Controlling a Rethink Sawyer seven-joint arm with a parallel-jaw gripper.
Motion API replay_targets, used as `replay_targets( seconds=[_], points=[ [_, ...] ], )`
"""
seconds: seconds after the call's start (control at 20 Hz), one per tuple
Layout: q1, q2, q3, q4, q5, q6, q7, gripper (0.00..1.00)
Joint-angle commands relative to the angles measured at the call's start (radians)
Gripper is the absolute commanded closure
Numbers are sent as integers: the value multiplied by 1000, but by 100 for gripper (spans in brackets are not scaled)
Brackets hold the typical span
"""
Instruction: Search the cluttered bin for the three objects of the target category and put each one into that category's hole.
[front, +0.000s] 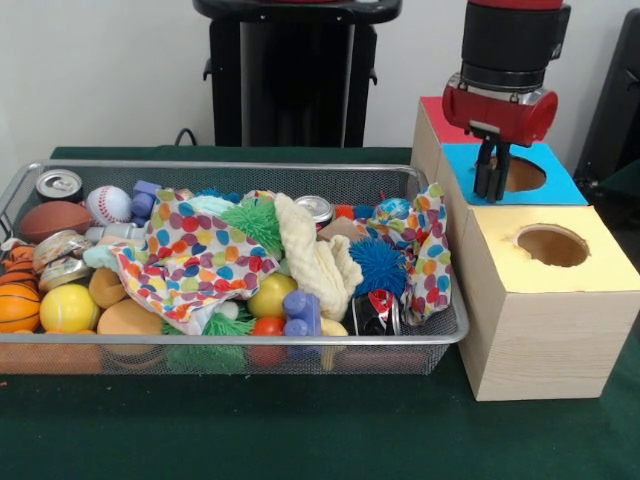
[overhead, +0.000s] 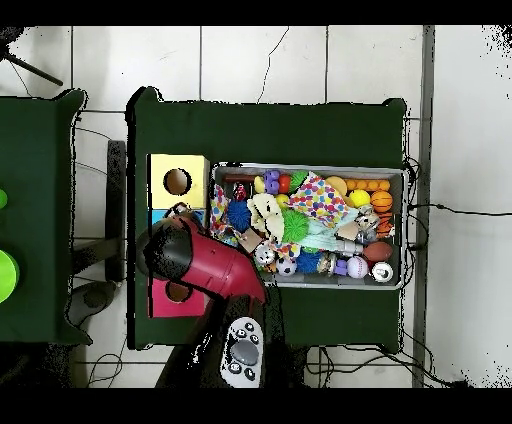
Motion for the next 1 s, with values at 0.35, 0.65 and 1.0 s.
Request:
replay_targets(
  seconds=[0.35,0.65,1.0],
  points=[
    [-51,-232,-132,-123,-315,812,9,100],
    [-44,-286,-119,-188,-375,890,64,100],
    [-124,-250,-61,-110,-383,697,-19,100]
  ],
)
